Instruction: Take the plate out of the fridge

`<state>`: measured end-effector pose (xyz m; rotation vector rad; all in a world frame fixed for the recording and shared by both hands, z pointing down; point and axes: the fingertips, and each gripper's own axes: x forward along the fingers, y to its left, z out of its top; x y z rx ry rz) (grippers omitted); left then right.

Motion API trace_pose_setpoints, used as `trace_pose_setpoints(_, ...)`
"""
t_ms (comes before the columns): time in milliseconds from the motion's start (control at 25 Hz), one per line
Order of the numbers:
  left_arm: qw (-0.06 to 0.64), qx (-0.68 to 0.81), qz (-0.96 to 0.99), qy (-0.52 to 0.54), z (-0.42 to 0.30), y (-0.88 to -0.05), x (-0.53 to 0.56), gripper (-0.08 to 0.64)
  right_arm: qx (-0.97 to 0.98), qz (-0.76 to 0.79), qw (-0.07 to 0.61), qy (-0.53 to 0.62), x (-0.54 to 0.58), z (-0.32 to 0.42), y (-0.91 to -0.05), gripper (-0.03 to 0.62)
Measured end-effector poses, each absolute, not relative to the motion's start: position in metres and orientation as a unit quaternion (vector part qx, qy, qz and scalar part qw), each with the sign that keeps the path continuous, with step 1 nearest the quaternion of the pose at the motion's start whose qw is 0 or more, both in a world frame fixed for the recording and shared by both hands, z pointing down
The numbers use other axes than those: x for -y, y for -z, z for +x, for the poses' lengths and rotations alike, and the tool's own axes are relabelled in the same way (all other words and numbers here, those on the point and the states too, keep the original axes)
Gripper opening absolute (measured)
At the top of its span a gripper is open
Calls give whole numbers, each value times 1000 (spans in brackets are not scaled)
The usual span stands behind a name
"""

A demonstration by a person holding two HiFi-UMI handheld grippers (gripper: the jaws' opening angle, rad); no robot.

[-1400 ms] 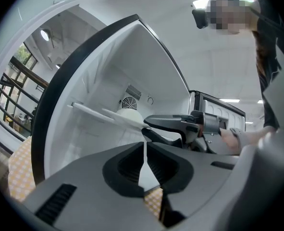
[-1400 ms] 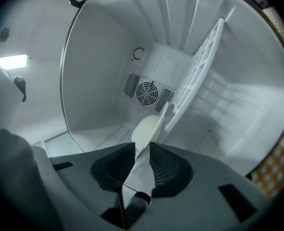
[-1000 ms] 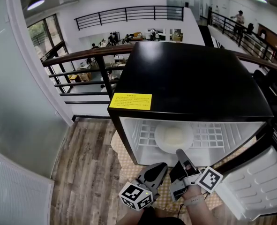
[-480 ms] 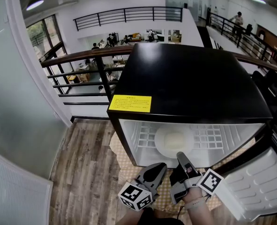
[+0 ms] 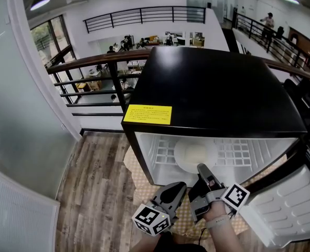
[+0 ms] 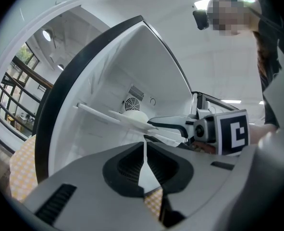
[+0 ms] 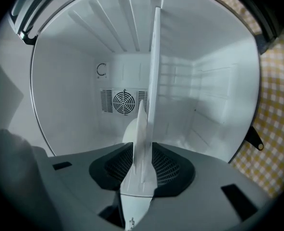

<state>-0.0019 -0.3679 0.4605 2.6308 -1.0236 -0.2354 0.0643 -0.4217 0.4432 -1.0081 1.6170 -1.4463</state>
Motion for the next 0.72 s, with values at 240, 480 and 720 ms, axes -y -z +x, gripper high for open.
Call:
trace_pose_setpoints(240,156,358,917,82,-2,-461,367,26,-627,-388,368,566,415,65,-438,72)
trace_pose_setpoints(480,157,356,918,83,0,-462,366,25,-626,-373,374,574,400,67,-439,72)
trace_pose_setpoints(720,158,356,917,82,1,-461,364,25,-630,-370,375,571,405,65,-436,81)
